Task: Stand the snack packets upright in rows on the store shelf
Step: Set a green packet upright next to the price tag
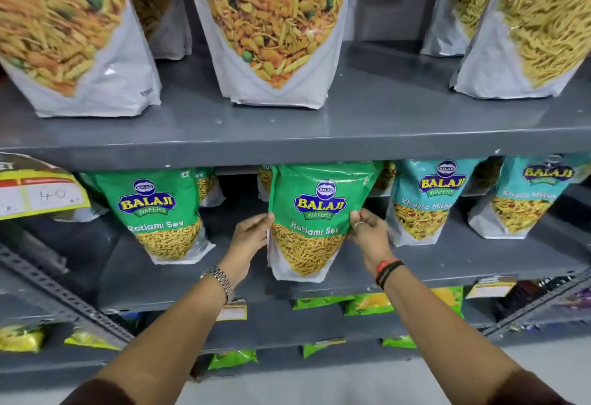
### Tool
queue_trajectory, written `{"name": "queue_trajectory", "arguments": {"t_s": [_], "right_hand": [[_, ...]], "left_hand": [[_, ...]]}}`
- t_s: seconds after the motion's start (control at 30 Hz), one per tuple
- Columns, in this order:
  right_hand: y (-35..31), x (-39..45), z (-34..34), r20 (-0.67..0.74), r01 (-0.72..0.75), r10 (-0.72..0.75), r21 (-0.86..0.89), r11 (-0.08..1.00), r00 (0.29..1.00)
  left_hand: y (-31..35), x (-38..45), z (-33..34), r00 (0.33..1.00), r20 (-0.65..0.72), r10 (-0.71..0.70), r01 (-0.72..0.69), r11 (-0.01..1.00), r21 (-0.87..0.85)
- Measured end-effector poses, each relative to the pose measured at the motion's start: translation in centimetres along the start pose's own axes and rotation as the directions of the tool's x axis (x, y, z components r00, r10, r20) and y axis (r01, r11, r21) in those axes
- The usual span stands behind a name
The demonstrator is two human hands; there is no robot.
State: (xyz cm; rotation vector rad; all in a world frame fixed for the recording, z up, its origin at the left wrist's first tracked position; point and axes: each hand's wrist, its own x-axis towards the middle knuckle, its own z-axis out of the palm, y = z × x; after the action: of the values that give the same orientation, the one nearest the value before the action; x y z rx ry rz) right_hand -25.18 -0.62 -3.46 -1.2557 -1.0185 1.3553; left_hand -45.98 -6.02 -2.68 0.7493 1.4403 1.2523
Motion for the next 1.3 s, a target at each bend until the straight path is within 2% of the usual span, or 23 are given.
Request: {"name": "queue_trajectory", "arguments": {"t_s": [0.1,0.2,0.33,0.47,0.53,0.6,0.67,0.77,0.9,1.07,1.13,1.23,1.3], "right_hand": [[0.2,2.2,1.5,-0.019,0.054,-0.056,-0.073,0.996,0.998],[-0.1,4.6,3.2,-0.018,0.114,-0.115,-0.073,0.991,0.993],[0.2,6.3,4.3,-0.031,0.127,-0.131,-0.105,0.986,0.991],[1.2,6.5,3.9,0.029,0.166,-0.164,-0.262,0.951,0.986],[1.5,6.5,3.2,-0.001,0.171,-0.184,-0.356,0.918,0.983],[2.1,5.9,2.1,-0.066,0.107,-0.147,-0.417,0.903,0.987],[3.3,4.9,1.3,-0.099,-0.005,-0.048,-0.48,0.877,0.994],[5.0,2.6,1.4,-0.067,-0.14,0.124,-0.545,0.826,0.99],[5.9,-0.4,5.0,0.113,-0.178,0.276,-0.526,0.832,0.955],[6.2,-2.2,13.3,0.299,-0.173,0.322,-0.432,0.885,0.898],[6.1,-2.7,16.6,0.347,-0.183,0.319,-0.37,0.911,0.882],[5.8,-3.5,20.8,0.405,-0.248,0.341,-0.265,0.932,0.849],[5.8,-4.0,22.9,0.424,-0.293,0.363,-0.222,0.93,0.83]], "left_hand": [[0.5,0.6,-0.2,0.996,-0.079,0.03,-0.033,0.999,-0.037],[1.0,1.8,-0.5,0.99,-0.138,0.027,-0.037,0.997,-0.064],[0.8,3.6,-0.8,0.988,-0.154,0.006,-0.015,0.998,-0.062],[0.0,4.1,-1.5,0.991,-0.123,-0.052,0.044,0.997,-0.062],[-0.5,3.9,-2.2,0.992,-0.116,-0.056,0.05,0.997,-0.057],[-1.4,3.3,-3.6,0.99,-0.101,-0.094,0.09,0.995,-0.046],[-2.6,2.5,-5.5,0.985,-0.093,-0.142,0.139,0.99,-0.036],[-4.3,1.2,-8.4,0.973,-0.165,-0.161,0.154,0.986,-0.057],[-5.0,0.1,-12.6,0.911,-0.366,-0.192,0.149,0.978,-0.143],[-4.3,0.0,-17.8,0.782,-0.609,-0.131,0.029,0.984,-0.174],[-3.0,-0.1,-19.1,0.802,-0.588,-0.107,-0.003,0.983,-0.183],[-1.4,0.1,-20.7,0.881,-0.447,-0.154,0.08,0.981,-0.178],[-0.7,0.3,-21.0,0.906,-0.384,-0.178,0.11,0.975,-0.193]]}}
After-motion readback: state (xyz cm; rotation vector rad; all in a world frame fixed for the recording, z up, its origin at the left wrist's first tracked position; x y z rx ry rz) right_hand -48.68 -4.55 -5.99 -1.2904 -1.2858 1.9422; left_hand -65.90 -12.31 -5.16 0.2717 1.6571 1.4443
